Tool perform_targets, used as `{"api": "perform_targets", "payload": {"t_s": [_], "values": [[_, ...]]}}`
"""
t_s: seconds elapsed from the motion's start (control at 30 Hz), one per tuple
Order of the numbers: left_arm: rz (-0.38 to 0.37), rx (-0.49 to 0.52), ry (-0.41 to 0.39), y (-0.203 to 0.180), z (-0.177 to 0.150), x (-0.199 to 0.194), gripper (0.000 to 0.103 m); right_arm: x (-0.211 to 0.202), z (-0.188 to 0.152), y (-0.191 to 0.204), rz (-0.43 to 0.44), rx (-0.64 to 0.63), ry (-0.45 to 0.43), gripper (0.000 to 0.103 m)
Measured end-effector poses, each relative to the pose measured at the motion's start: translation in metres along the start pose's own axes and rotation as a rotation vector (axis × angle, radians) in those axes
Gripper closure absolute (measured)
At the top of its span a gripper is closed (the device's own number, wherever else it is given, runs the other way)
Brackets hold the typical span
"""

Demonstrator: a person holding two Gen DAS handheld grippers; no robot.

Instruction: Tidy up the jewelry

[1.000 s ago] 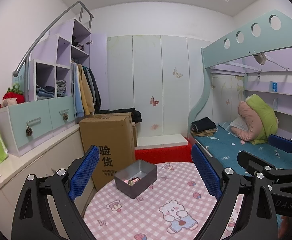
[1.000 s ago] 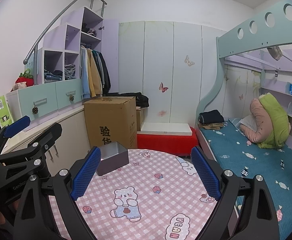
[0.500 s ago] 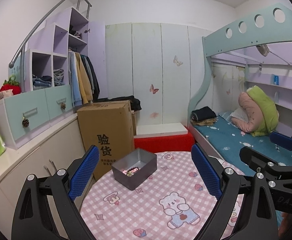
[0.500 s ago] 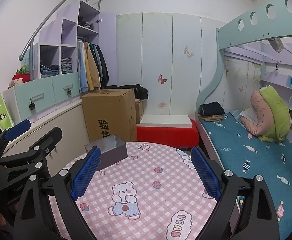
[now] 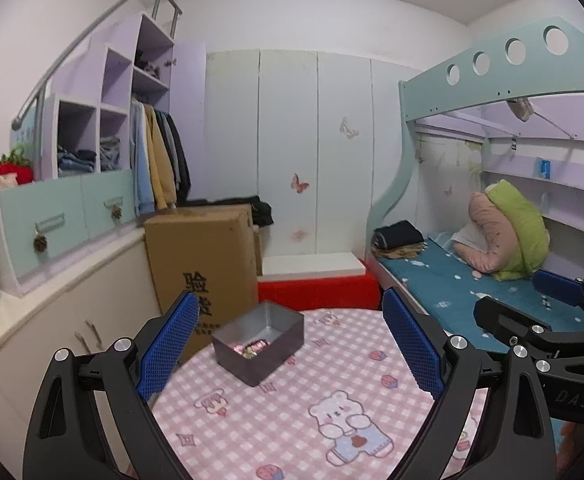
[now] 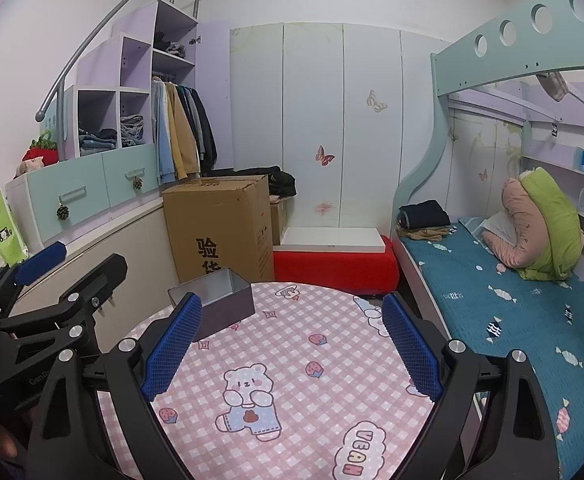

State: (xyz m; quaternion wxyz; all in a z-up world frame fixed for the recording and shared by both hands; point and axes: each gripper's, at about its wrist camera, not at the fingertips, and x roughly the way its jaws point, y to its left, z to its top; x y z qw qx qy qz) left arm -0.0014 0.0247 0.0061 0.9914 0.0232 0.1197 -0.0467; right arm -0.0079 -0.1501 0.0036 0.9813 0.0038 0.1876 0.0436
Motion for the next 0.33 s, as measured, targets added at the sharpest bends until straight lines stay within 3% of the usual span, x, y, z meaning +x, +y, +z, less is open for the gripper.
{"api": "perform_targets", "payload": {"t_s": [0.33], "values": [[0.010,-0.019,0.023,0.0044,0.0025,0.0038,0.013,0.0018,0.0005,0.0032,0.001,-0.007,0.009,0.014]]}}
